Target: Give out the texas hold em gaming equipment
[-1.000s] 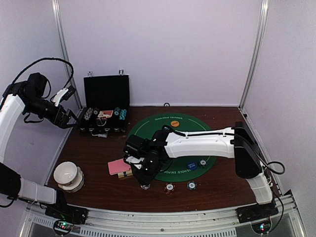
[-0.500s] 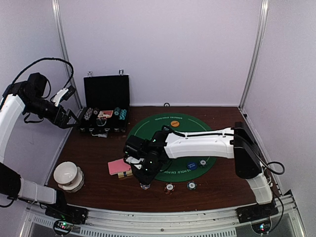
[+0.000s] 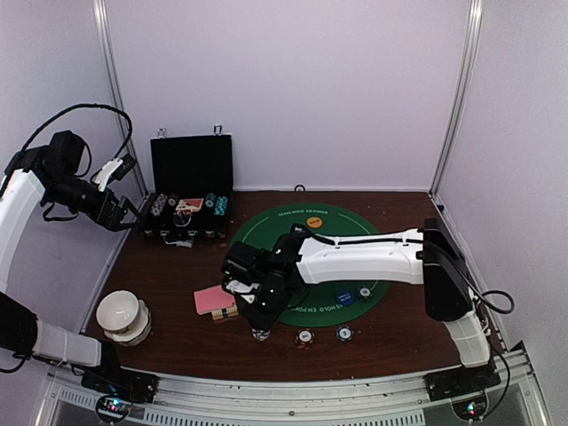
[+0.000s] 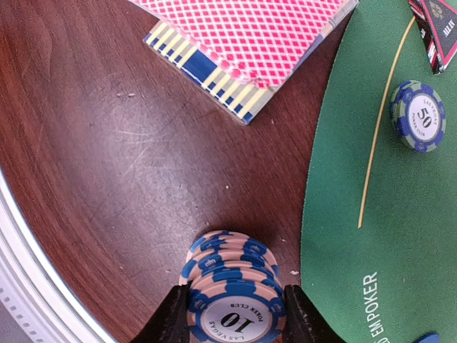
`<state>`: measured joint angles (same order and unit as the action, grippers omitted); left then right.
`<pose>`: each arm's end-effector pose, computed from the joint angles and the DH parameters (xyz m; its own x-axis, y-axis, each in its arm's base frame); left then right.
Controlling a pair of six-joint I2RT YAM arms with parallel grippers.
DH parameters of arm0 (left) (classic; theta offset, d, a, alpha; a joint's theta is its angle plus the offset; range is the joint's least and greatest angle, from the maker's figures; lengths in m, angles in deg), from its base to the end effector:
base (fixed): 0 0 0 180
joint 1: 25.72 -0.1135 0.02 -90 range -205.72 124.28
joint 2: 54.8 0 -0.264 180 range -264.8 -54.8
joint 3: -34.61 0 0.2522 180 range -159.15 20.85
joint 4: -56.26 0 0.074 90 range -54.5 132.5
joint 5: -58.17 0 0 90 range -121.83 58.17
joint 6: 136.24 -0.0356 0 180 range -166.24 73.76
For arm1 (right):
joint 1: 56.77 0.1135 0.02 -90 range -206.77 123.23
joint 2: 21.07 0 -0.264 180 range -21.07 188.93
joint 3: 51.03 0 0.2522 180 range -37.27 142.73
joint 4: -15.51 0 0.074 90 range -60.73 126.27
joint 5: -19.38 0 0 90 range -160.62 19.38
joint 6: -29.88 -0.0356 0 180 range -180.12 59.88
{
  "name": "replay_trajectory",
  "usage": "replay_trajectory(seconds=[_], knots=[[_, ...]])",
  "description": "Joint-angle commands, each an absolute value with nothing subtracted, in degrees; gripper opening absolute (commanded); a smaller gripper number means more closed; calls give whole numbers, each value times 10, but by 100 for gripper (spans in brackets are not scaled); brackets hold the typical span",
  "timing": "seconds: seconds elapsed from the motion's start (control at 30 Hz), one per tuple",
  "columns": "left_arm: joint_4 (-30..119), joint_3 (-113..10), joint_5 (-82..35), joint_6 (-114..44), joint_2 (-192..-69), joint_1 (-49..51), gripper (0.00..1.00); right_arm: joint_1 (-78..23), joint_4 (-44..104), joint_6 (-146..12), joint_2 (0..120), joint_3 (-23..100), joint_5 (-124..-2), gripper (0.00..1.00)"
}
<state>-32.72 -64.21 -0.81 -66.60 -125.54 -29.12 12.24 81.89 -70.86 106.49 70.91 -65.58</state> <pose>0.2070 -0.0061 0.3901 -0.7484 0.2542 -0.6126 0.4904 0.8340 -0.2530 0.1639 0.4360 0.1940 -0.5098 -0.8106 -0.2880 -0.8598 0.4911 0.1397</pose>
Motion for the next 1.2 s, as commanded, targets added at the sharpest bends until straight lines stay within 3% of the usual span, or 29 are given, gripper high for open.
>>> replay_trajectory(seconds=[0.0,0.27,0.47,0.8,1.17], knots=[[-332,-655,-6,-672,-1247,-294,98,113,840,-702,1007,738,-683,2],[-331,-657,-9,-671,-1247,-295,98,36,850,-699,952,740,-701,2],[-335,-658,-12,-671,-1248,-294,98,-88,844,-703,968,725,-728,1],[-337,-655,-3,-673,-1251,-294,98,-242,822,-705,1094,820,-734,0],[-339,-653,-5,-677,-1252,-294,98,-269,844,-706,1247,977,-708,3]])
